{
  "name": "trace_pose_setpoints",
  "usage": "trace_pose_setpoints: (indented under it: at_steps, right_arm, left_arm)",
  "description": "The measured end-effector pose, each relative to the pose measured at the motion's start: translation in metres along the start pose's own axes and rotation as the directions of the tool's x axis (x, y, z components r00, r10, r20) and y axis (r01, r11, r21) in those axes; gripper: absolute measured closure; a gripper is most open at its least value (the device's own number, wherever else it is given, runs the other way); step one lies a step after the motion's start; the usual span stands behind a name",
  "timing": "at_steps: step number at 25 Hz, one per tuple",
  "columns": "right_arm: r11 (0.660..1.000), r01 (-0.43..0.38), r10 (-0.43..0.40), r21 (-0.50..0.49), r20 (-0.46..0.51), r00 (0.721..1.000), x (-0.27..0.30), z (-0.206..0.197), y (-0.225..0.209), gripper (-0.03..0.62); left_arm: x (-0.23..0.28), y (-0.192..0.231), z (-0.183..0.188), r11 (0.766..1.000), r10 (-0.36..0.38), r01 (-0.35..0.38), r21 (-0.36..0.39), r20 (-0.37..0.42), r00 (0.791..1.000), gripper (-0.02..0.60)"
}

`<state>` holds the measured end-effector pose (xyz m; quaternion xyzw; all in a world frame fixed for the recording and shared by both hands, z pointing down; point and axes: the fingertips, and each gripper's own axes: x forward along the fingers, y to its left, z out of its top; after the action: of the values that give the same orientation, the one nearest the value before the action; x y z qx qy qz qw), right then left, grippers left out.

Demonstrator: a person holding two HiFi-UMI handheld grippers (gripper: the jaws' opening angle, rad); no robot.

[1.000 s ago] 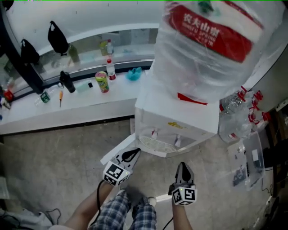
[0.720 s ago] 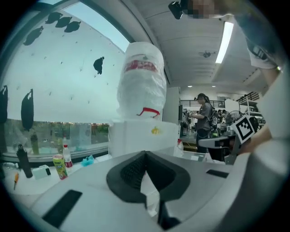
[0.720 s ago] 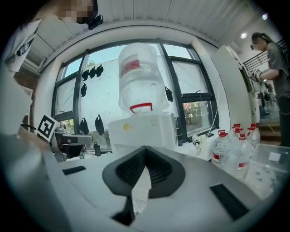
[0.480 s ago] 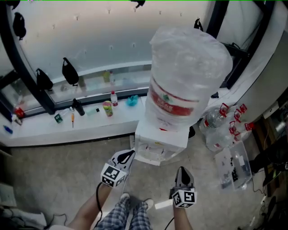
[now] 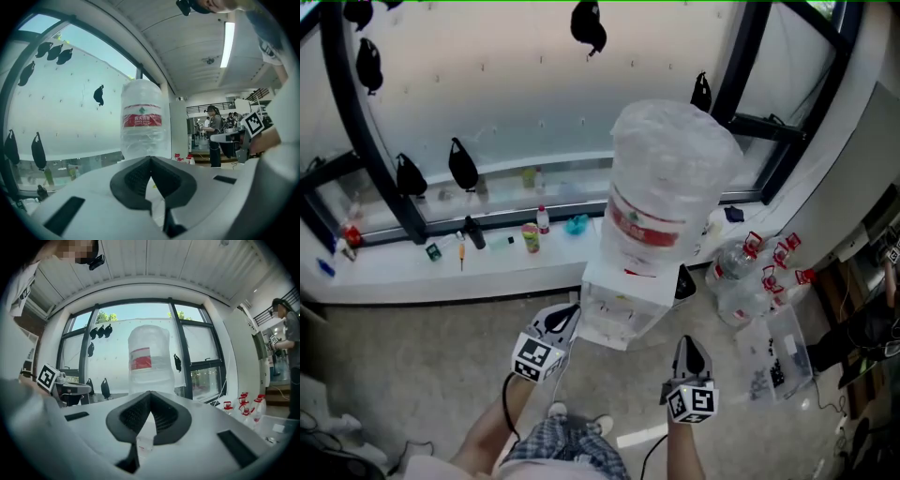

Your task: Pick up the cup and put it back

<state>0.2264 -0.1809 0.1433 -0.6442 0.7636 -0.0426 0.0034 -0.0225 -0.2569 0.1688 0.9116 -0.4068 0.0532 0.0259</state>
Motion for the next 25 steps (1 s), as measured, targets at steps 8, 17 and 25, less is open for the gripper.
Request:
trace_pose_setpoints:
  at_steps: [8, 17, 25]
  right_arm:
    - [0.999, 0.031, -0.031, 0.007, 0.037, 0.999, -0.019, 0.024, -0.012, 0.577]
    - [0.998, 0.053, -0.054, 0.018, 0.043, 0.998, -0.024, 0.028, -0.022, 0.577]
    - [0.998, 0.066, -0.066, 0.010, 0.039, 0.997, -0.024, 0.028, -0.029, 0.577]
  left_arm:
    - [-0.004, -0.015, 0.028, 1.000, -0.018, 0.017, 0.012, 0.046, 0.999, 0.557]
    - [0.006, -0.015, 0.035, 1.000, -0.027, 0.027, -0.004, 0.057, 0.998, 0.557]
    - [0.015, -0.011, 0.037, 1.000, -0.028, 0.029, -0.012, 0.063, 0.998, 0.557]
